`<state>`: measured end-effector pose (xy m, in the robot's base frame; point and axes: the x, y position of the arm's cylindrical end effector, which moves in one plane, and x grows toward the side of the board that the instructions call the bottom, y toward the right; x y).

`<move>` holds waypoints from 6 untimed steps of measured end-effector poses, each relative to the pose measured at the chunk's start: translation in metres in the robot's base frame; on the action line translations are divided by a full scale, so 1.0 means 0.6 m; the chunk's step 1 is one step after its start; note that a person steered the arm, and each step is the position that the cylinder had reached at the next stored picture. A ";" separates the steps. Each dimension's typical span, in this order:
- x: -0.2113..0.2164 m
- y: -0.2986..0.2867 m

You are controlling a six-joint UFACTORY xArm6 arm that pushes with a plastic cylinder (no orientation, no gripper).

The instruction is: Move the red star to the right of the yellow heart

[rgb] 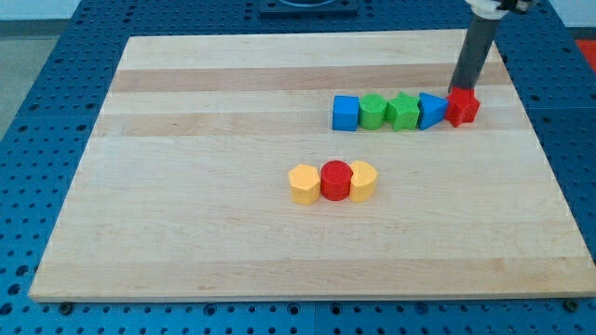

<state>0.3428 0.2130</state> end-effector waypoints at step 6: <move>0.124 0.019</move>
<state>0.4170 0.2243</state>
